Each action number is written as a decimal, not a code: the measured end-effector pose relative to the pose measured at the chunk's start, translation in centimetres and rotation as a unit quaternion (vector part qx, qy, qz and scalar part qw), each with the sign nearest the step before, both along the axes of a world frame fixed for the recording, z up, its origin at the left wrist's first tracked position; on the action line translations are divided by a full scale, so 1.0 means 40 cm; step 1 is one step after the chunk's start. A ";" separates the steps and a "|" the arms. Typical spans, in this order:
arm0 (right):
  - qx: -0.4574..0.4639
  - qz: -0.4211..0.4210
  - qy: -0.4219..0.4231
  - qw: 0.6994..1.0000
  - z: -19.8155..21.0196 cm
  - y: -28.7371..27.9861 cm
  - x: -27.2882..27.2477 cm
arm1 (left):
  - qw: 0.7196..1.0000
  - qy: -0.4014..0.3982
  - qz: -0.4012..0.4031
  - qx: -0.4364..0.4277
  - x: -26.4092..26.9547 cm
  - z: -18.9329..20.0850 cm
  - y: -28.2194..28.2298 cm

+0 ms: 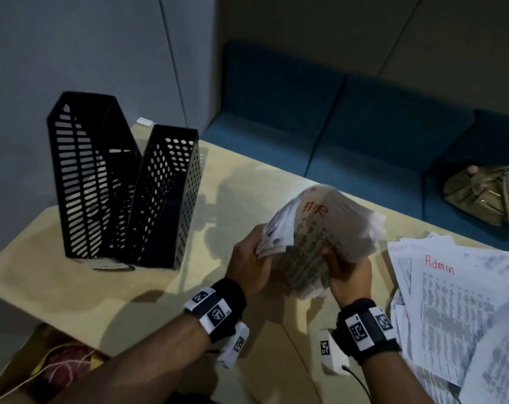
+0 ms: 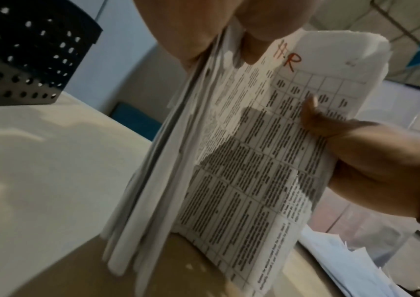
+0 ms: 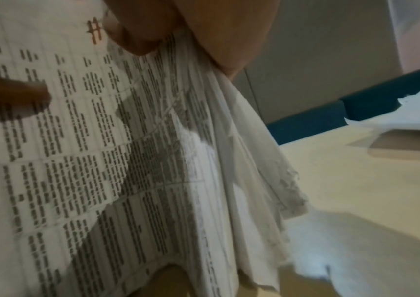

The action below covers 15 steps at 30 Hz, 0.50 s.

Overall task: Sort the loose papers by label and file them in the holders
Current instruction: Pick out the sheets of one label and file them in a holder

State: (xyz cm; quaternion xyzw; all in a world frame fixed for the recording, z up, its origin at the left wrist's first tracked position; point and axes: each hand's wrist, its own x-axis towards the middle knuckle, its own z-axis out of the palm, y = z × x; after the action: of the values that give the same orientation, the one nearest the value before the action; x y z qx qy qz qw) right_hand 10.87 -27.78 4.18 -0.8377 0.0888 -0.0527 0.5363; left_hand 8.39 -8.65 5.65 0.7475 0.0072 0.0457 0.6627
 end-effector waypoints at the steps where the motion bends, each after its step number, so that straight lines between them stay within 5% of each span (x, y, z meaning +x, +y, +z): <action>1: -0.007 0.010 0.009 1.000 -0.002 0.000 -0.002 | 1.000 0.023 0.004 -0.010 -0.003 -0.003 0.003; 5: -0.022 0.022 0.057 0.998 0.011 0.008 0.015 | 0.996 0.080 -0.024 -0.006 -0.021 0.010 0.035; 8: 0.007 0.065 0.091 0.994 0.063 0.019 0.056 | 0.990 0.131 0.043 -0.038 -0.037 0.007 0.072; 15: -0.005 0.278 0.078 0.957 0.259 0.164 0.149 | 0.983 0.032 0.143 -0.113 -0.074 0.147 0.250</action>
State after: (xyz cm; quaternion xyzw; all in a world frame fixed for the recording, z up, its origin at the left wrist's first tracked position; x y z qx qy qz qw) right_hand 16.84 -21.23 14.55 -0.8335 -0.1068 0.1634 0.5168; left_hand 5.44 1.35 11.54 0.6600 0.1407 0.1152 0.7289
